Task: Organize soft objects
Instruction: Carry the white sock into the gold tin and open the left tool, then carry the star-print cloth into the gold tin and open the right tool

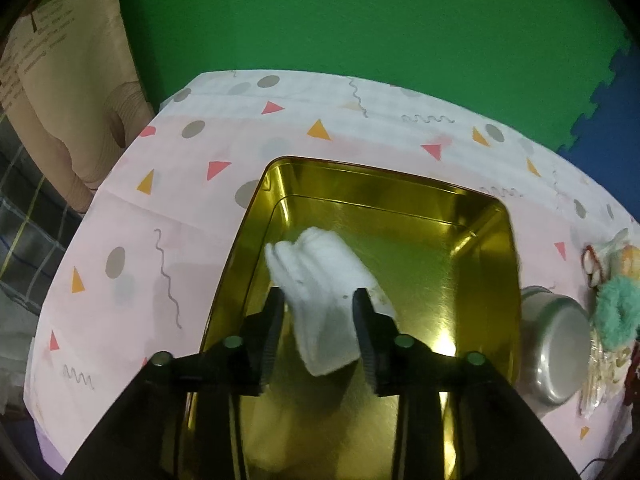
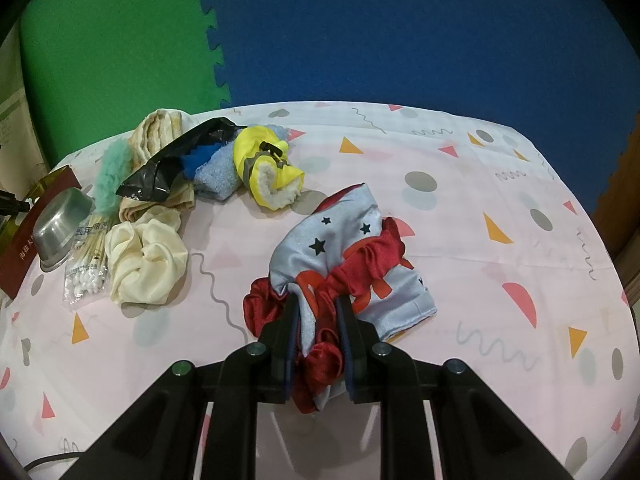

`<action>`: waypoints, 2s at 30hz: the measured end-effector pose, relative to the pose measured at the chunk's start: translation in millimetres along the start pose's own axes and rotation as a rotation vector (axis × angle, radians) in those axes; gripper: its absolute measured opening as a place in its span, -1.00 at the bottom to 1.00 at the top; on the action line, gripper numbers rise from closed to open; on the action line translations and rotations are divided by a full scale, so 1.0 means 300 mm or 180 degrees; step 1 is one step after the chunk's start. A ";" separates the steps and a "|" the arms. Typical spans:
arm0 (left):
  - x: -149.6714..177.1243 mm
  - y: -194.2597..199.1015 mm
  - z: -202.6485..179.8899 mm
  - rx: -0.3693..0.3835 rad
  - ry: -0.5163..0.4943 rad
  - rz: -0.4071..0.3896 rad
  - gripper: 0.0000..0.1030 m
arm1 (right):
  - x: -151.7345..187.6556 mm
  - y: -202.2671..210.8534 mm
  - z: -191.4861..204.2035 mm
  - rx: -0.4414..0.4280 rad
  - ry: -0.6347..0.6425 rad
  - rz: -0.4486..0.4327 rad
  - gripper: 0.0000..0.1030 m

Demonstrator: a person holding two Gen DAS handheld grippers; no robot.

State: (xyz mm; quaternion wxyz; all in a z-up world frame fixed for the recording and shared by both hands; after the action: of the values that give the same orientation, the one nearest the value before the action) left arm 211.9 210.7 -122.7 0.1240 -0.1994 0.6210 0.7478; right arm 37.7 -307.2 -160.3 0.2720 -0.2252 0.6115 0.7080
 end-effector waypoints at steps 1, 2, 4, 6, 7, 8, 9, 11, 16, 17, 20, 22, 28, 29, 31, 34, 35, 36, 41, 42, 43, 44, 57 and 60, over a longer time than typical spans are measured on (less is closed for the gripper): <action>0.006 0.016 0.000 0.0011 0.0009 -0.0022 -0.33 | 0.000 0.000 0.001 0.0000 0.0001 -0.0001 -0.63; 0.010 0.031 0.000 0.0026 0.0017 -0.0049 -0.32 | -0.001 0.000 0.001 0.0001 0.0002 0.0000 -0.63; 0.022 0.073 -0.002 0.0019 0.0021 -0.0122 -0.29 | -0.001 0.000 0.001 0.0006 0.0006 0.0001 -0.63; 0.041 0.122 0.000 -0.0052 0.0043 -0.0227 -0.17 | -0.002 0.000 0.000 0.0011 0.0012 0.0002 -0.63; 0.057 0.153 0.003 -0.0146 0.0058 -0.0299 -0.08 | -0.002 0.000 -0.001 0.0015 0.0016 0.0001 -0.63; 0.072 0.177 0.008 -0.0199 0.0085 -0.0356 -0.05 | -0.002 0.000 -0.002 0.0018 0.0021 0.0002 -0.63; 0.089 0.201 0.011 -0.0239 0.0111 -0.0422 -0.01 | -0.002 0.001 -0.003 0.0019 0.0025 0.0002 -0.63; 0.131 0.244 0.008 -0.0304 0.0107 -0.0526 0.03 | -0.002 0.002 -0.003 0.0023 0.0030 0.0001 -0.63; 0.230 0.312 0.004 -0.0434 0.0081 -0.0666 0.12 | -0.002 0.006 0.000 0.0045 0.0056 -0.0008 -0.63; 0.248 0.324 0.006 -0.0459 0.0087 -0.0710 0.14 | -0.002 0.006 0.000 0.0041 0.0056 -0.0008 -0.63; 0.291 0.343 0.021 -0.0576 0.0117 -0.0781 0.24 | -0.004 0.008 -0.002 0.0029 0.0050 -0.0013 -0.63; 0.315 0.349 0.033 -0.0612 0.0148 -0.0807 0.27 | -0.006 0.013 -0.001 0.0037 0.0051 -0.0027 -0.67; 0.359 0.361 0.073 -0.0698 0.0315 -0.0886 0.42 | -0.004 0.030 0.019 0.0034 0.0074 -0.0054 -0.69; 0.364 0.361 0.074 -0.0721 0.0324 -0.0900 0.43 | -0.002 0.036 0.028 0.0026 0.0067 -0.0058 -0.69; 0.375 0.361 0.075 -0.0742 0.0319 -0.0927 0.44 | 0.000 0.053 0.050 0.0021 0.0060 -0.0076 -0.69; 0.389 0.358 0.080 -0.0733 0.0325 -0.0938 0.44 | 0.001 0.074 0.081 0.0018 0.0047 -0.0100 -0.70; 0.389 0.357 0.081 -0.0734 0.0330 -0.0936 0.44 | 0.000 0.083 0.091 0.0008 0.0041 -0.0114 -0.70; 0.390 0.357 0.081 -0.0731 0.0335 -0.0942 0.45 | -0.001 0.091 0.103 0.0000 0.0038 -0.0127 -0.70; 0.393 0.355 0.090 -0.0711 0.0372 -0.0960 0.53 | -0.016 0.137 0.169 -0.0072 0.0057 -0.0172 -0.70; 0.393 0.351 0.094 -0.0699 0.0391 -0.0954 0.54 | -0.016 0.145 0.186 -0.0102 0.0064 -0.0172 -0.70; 0.394 0.351 0.098 -0.0694 0.0407 -0.0948 0.54 | -0.015 0.151 0.203 -0.0121 0.0079 -0.0173 -0.70; 0.396 0.351 0.104 -0.0688 0.0423 -0.0941 0.54 | -0.014 0.156 0.221 -0.0143 0.0096 -0.0172 -0.70; 0.400 0.346 0.192 -0.0668 0.0688 -0.0893 0.59 | -0.066 0.194 0.583 -0.0710 0.0619 -0.0202 -0.70; 0.401 0.339 0.213 -0.0714 0.0735 -0.0863 0.59 | -0.097 0.173 0.692 -0.0909 0.0763 -0.0176 -0.70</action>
State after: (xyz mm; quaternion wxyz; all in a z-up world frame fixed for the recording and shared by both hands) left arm 51.7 245.5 -78.3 0.1285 -0.3781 0.5115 0.7609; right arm 28.2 -110.6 -71.4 0.1819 -0.3609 0.5265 0.7480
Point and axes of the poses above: each gripper's, at about its wrist camera, not at the fingertips, and y roughly against the way its jaws point, z to its left, x to its underside, the point moved 6 cm from there along -y, roughly the way its jaws point, and after that the axes turned 9 degrees about -x, right-handed, at the moved point
